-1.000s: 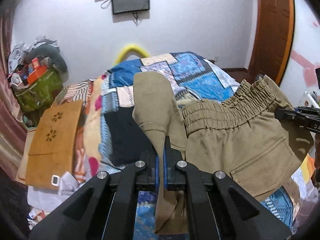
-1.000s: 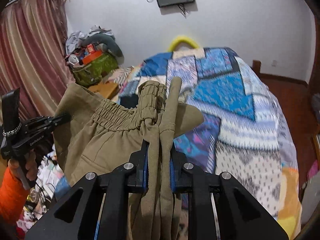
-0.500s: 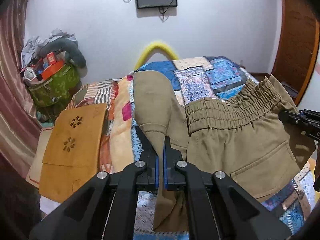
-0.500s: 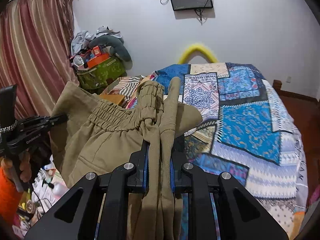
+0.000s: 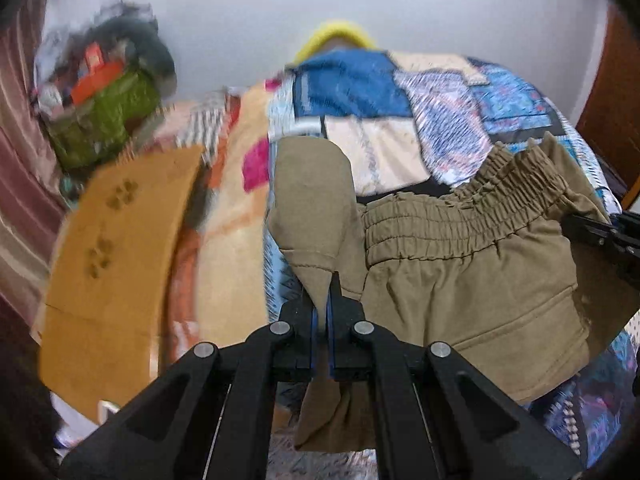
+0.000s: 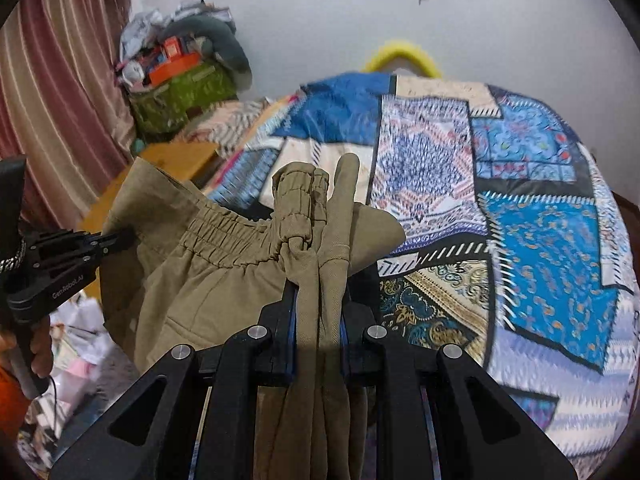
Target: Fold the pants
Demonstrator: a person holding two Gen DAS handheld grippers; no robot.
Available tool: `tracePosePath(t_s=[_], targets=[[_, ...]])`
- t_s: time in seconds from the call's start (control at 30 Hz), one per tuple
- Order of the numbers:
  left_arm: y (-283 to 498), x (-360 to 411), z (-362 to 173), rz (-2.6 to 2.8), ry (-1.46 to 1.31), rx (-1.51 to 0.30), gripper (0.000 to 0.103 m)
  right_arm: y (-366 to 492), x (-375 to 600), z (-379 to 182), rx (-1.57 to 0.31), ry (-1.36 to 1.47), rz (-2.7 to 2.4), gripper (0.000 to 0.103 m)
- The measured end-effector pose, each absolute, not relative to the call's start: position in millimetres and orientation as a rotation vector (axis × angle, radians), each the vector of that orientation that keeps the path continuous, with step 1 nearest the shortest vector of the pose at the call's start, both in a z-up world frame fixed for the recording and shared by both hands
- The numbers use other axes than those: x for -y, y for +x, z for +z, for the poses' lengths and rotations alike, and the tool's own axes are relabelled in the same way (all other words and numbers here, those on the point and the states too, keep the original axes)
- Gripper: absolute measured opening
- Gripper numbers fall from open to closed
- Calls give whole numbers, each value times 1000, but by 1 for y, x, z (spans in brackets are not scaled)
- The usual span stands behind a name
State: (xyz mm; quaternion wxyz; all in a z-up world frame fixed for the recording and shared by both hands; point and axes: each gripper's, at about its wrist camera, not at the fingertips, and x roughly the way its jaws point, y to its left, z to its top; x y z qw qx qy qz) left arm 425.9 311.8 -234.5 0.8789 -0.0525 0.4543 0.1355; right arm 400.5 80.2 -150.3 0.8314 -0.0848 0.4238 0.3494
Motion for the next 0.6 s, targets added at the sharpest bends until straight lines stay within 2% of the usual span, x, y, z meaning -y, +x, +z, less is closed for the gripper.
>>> tracePosePath(t_s=[0.17,0.3,0.37,0.47,0.6], targets=[[441,-337,-289,326,-165,-1017,6,421,-86,-191,-996,-264,677,15],[439,-356,-323,326,-242,-1066,20,425,-74,-208,-1023,-285,660,24],[434,-356,-325,333,-250,-1055,23,427,-68,-208,-1029,-243,661,24],[424,-351,-319,361,-247,-1058,27,424,-68,-204,-1004,-238,637,32],[409,-336,-297,348,-187,-1076,29,413,-65,-187,-968,-235,618,33]])
